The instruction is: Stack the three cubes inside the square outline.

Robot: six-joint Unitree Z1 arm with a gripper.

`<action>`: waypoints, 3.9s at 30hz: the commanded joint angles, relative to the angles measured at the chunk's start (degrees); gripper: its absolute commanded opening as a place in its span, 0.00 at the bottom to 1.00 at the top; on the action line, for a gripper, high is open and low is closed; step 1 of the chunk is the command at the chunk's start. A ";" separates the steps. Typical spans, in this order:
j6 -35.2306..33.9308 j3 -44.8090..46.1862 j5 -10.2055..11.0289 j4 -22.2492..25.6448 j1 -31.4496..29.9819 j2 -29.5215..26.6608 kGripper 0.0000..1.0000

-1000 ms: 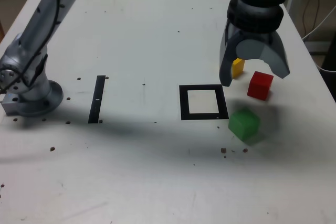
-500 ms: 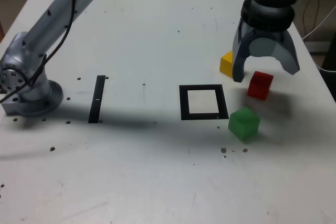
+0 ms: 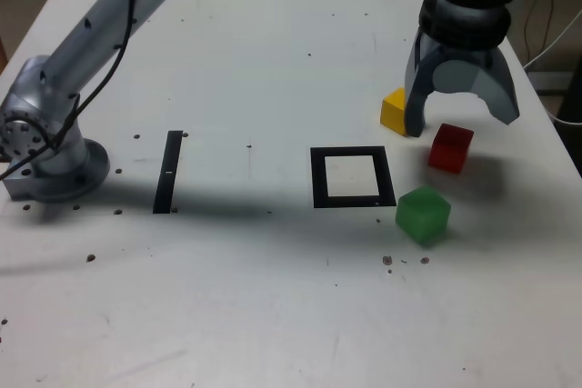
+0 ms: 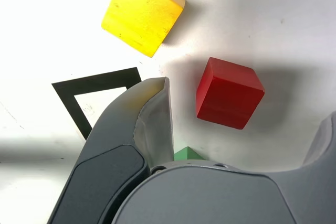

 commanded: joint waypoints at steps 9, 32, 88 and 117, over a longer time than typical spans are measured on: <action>11.00 -0.15 0.53 0.73 0.08 -0.55 0.99; 15.28 -0.73 1.54 0.47 -0.20 0.53 0.99; 13.76 -2.60 3.57 -1.97 -1.86 6.92 0.40; 9.88 4.88 3.67 -1.34 -1.86 -1.36 0.41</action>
